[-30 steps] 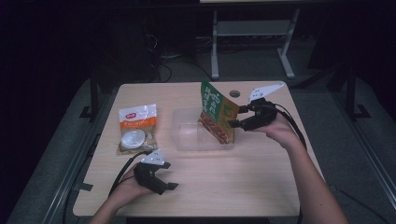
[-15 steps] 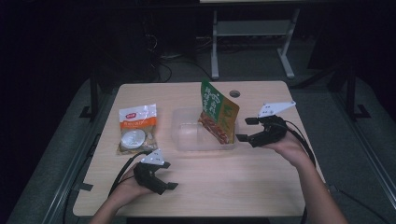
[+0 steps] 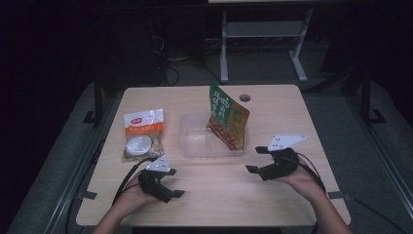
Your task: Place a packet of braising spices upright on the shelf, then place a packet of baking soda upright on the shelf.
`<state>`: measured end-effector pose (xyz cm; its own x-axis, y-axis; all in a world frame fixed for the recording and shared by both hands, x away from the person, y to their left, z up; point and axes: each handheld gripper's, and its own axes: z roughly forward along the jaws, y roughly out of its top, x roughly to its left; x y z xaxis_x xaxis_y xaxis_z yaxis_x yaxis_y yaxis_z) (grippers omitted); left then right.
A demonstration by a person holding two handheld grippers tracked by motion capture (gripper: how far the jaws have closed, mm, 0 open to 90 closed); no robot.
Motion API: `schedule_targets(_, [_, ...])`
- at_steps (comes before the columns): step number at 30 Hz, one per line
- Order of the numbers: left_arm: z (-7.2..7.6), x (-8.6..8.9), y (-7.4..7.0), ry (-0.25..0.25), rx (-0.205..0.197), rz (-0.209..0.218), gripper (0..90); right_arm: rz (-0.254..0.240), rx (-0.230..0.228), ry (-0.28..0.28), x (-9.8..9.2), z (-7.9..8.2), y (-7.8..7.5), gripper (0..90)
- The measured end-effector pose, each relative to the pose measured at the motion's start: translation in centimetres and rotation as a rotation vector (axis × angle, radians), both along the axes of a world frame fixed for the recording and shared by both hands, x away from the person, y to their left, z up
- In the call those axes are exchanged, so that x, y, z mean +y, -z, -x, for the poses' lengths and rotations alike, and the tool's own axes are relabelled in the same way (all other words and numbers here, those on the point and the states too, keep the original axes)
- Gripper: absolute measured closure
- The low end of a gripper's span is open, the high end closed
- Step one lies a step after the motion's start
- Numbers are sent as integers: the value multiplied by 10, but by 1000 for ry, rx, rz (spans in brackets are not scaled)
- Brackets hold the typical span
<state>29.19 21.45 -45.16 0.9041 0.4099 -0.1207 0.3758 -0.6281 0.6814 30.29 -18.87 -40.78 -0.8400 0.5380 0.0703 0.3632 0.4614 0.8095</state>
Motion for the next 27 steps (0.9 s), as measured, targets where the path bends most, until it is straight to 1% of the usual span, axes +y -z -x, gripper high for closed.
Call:
schedule_targets(1, [0, 0, 0, -5, 4, 3, 136, -10, 11, -2, 2, 6, 6, 225])
schedule_targets(2, [0, 0, 0, -5, 4, 3, 137, -10, 11, -2, 2, 6, 6, 225])
schedule_targets(3, [-1, 2, -1, -5, -5, -3, 137, -17, 32, -9, 4, 12, 13, 224])
schedule_targets(6, [-1, 4, -2, -16, -6, -6, 137, 2, 57, -32, 9, 20, 22, 225])
schedule_targets(7, [-3, 7, -4, -31, -9, -9, 137, 8, 66, -41, 11, 23, 25, 224])
schedule_targets(8, [-3, 7, -4, -31, -9, -9, 137, 8, 66, -41, 11, 23, 25, 224])
schedule_targets(9, [-5, 11, -6, -54, -16, -8, 137, 26, 72, -58, 14, 25, 29, 224])
schedule_targets(10, [-5, 11, -6, -54, -16, -8, 137, 26, 72, -58, 14, 25, 29, 224])
schedule_targets(11, [-7, 15, -9, -80, -27, -13, 137, 36, 75, -65, 18, 26, 31, 224])
schedule_targets(12, [-7, 15, -9, -80, -27, -13, 137, 36, 75, -65, 18, 26, 31, 224])
schedule_targets(14, [-11, 21, -13, -118, -39, -11, 137, 41, 80, -71, 19, 26, 32, 224])
schedule_targets(15, [-13, 25, -15, -133, -46, -21, 137, 40, 78, -74, 20, 26, 32, 224])
schedule_targets(16, [-15, 28, -18, -161, -50, -23, 137, 40, 78, -74, 20, 26, 32, 224])
schedule_targets(17, [-20, 38, -23, -210, -61, -21, 138, 40, 77, -74, 21, 25, 32, 224])
schedule_targets(18, [-20, 38, -23, -210, -61, -21, 138, 40, 77, -74, 21, 25, 32, 224])
schedule_targets(19, [-27, 48, -29, -278, -72, -18, 139, 40, 79, -74, 21, 25, 33, 223])
schedule_targets(20, [-27, 48, -29, -278, -72, -18, 140, 40, 79, -74, 21, 25, 33, 223])
schedule_targets(21, [-29, 51, -31, -302, -74, -11, 140, 44, 85, -76, 22, 25, 33, 222])
schedule_targets(24, [-40, 63, -38, -372, -90, -18, 142, 47, 86, -77, 23, 25, 34, 223])
schedule_targets(25, [-42, 66, -39, -393, -87, -13, 142, 47, 86, -78, 23, 25, 34, 223])
schedule_targets(26, [-47, 71, -42, -426, -88, -11, 142, 46, 87, -79, 23, 25, 34, 223])
schedule_targets(27, [-51, 74, -43, -456, -91, 0, 142, 43, 86, -82, 23, 25, 34, 222])
